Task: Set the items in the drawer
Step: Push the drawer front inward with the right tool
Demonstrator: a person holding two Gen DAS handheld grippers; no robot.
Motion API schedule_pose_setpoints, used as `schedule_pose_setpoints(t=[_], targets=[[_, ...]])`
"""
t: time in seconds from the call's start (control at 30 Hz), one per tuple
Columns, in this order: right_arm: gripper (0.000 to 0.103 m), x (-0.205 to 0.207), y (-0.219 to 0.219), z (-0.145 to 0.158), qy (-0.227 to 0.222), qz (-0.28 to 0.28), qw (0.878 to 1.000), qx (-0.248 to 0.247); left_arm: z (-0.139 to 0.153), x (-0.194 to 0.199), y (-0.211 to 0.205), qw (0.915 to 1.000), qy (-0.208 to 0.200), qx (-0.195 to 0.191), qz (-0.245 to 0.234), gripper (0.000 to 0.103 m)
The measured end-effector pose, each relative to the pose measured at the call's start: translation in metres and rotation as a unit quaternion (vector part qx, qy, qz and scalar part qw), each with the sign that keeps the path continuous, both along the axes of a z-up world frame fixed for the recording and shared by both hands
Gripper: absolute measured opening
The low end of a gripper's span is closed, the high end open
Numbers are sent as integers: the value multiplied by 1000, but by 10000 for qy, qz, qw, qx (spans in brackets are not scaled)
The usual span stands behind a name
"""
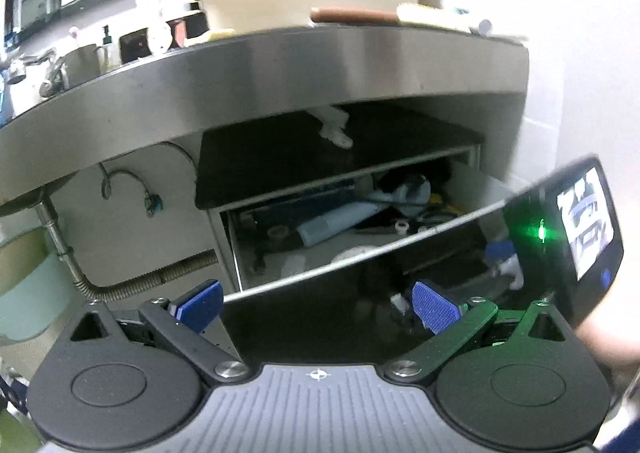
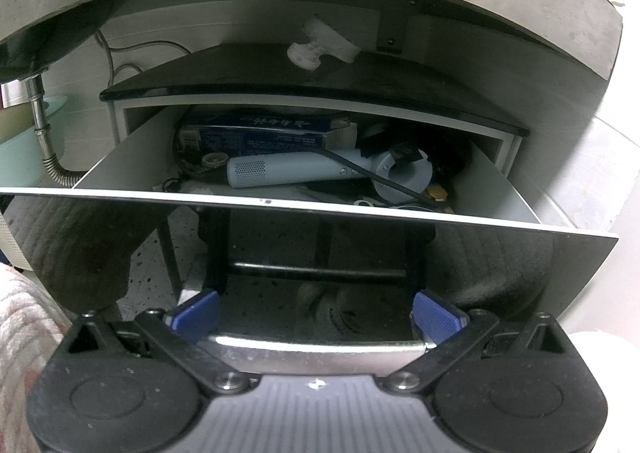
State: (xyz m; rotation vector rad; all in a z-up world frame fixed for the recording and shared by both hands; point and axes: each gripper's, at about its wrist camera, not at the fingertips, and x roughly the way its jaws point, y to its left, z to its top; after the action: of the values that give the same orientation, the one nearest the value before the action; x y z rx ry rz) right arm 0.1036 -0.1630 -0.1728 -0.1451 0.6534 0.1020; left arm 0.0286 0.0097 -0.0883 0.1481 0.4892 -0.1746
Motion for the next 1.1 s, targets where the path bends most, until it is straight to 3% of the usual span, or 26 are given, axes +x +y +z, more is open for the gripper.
schedule_pose_setpoints(t=[0.33,0.6,1.1], targets=[[103,1,0,1,23,-3,10000,-8,24,5,5,9989,228,-361,190,102],[103,3,1,1,60,-8,10000,-17,31,4,5,9985,237,-351,350,102],[103,13,1,1,135,-23,9999,-30,37,-1,25,9926,43,-386,1148,102]])
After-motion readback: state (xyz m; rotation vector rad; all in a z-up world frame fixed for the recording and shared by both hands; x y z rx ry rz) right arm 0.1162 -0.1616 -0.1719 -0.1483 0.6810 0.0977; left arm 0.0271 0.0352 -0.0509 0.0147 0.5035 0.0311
